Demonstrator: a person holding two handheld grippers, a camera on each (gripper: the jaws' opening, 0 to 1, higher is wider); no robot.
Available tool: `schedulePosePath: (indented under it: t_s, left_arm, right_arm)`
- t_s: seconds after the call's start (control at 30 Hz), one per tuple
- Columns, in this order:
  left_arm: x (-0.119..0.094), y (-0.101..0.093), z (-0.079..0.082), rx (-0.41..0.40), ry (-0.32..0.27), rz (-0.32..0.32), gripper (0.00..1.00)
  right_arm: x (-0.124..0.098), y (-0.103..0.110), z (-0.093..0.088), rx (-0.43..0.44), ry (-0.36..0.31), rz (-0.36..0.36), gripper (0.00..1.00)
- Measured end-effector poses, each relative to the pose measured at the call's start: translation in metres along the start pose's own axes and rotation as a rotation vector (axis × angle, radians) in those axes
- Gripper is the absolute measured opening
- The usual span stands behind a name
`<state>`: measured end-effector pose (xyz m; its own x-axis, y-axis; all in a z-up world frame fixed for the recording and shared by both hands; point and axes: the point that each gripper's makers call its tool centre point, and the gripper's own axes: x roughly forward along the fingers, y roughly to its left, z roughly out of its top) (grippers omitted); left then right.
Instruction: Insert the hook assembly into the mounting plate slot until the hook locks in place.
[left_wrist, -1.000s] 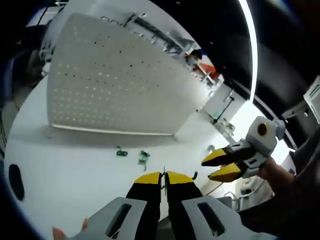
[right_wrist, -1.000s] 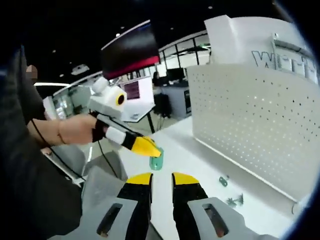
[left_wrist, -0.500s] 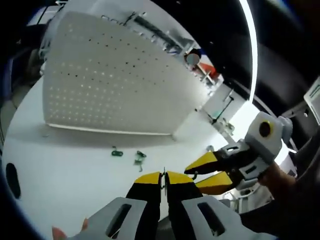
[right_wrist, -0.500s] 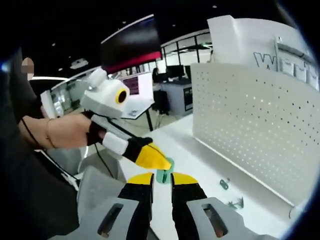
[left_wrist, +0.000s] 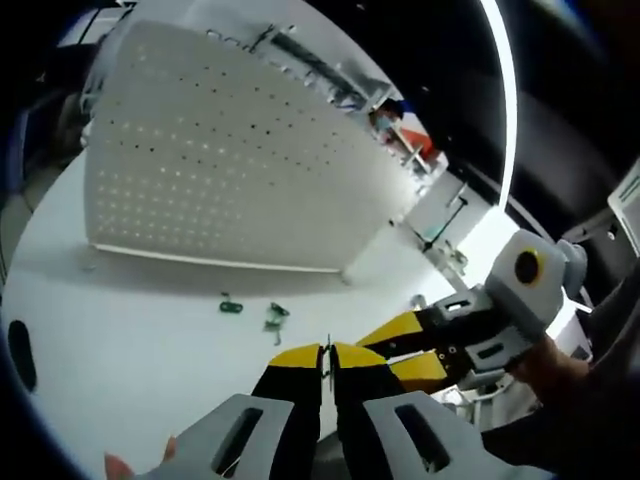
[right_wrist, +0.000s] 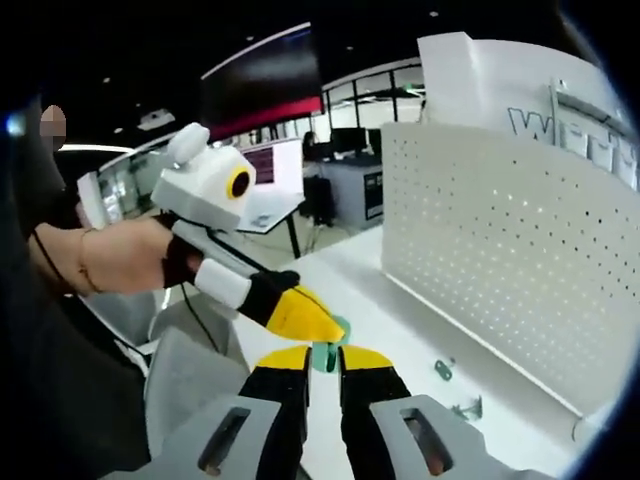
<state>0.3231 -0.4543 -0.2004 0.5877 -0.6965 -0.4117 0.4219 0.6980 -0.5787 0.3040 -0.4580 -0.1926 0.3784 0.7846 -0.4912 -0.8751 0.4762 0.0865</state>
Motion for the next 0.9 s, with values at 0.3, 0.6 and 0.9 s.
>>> schedulePosePath:
  t_s: [0.3, 0.6, 0.9]
  left_arm:
    - [0.0003, -0.0031, -0.0001, -0.017, -0.005, -0.008, 0.03]
    - [0.0018, -0.0055, -0.0004, -0.031, -0.011, -0.016, 0.03]
    - [0.0039, -0.0076, -0.0005, -0.044, -0.023, -0.013, 0.03]
  right_arm:
    - [0.0026, -0.0013, 0.0004, -0.004, -0.002, -0.011, 0.07]
    - [0.0014, -0.0042, -0.0021, -0.003, -0.003, -0.024, 0.03]
    - [0.0001, -0.0071, -0.003, 0.016, -0.008, -0.033, 0.01]
